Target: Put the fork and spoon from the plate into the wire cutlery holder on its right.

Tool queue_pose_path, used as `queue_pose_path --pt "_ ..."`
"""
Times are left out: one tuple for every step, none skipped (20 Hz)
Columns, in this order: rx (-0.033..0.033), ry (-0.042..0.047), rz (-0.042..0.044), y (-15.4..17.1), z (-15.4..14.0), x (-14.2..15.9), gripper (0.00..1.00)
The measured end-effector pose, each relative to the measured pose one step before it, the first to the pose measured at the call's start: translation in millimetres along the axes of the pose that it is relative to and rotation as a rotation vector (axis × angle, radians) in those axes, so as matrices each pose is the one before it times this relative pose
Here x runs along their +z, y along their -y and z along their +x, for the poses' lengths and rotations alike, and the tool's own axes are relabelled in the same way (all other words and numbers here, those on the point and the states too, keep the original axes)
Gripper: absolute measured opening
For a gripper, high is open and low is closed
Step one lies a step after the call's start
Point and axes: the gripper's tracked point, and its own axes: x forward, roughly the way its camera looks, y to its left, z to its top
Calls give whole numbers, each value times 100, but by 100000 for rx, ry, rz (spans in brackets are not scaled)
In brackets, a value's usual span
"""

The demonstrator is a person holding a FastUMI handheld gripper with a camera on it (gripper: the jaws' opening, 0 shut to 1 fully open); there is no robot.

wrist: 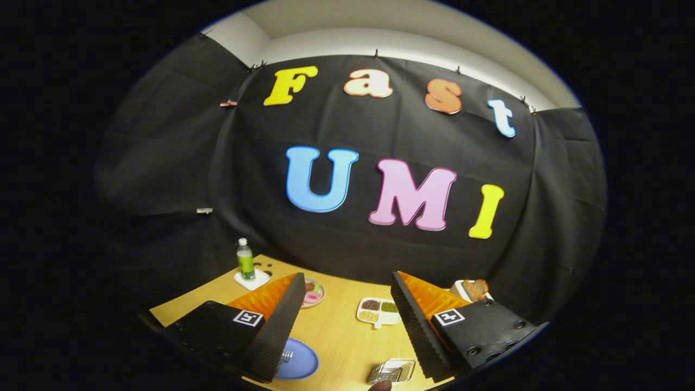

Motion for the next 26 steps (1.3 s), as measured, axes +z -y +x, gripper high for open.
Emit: queue_pose_path --pt "3320 -5284 1683 -999 124 -1460 98" --pt "3495 -6543 2108 -1182 269 -1717 97" --pt "2094 -5415 1075 -719 193 -1279 97" --pt "1849 -5803 506 -559 338 -1732 97" --pt "2086 -6037 69 -679 309 -1527 97" --pt "2215 -5944 66 -844 372 -1700 97" --pt "2155 -6470 306 -713 463 -1855 96" --pt "2326 -6126 722 -804 669 -1937 97" --pt "2326 -5880 1402 -702 730 -1798 96" --pt "2096 -5404 1511 -508 952 -1660 96" --pt "1412 -4123 1554 -363 783 -1478 95" --pt "855 -3706 672 -341 721 -1180 95" --pt "707 -3732 -32 -225 858 -1061 94" --pt "102 -2732 -12 -148 1089 -1026 92" --pt "-119 -2664 -136 62 936 -750 91" --pt "49 -2410 164 140 985 -757 89" --pt "-23 -2359 -127 -59 987 -552 88" --pt "230 -2534 -622 -185 1024 -433 88" --pt "-366 -1998 -565 -125 1216 -482 88" --pt "-8 -2670 302 -353 636 -501 85" --pt "-598 -1930 74 -104 918 -399 81" --pt "-964 -1697 -209 -39 999 -411 75" --pt "-1162 -1724 -741 26 748 -372 72" --pt "-1902 -1659 -886 315 747 -375 67" --pt "-1406 -1507 -194 104 742 -322 66" --pt "-146 -1595 624 -130 607 -497 62"
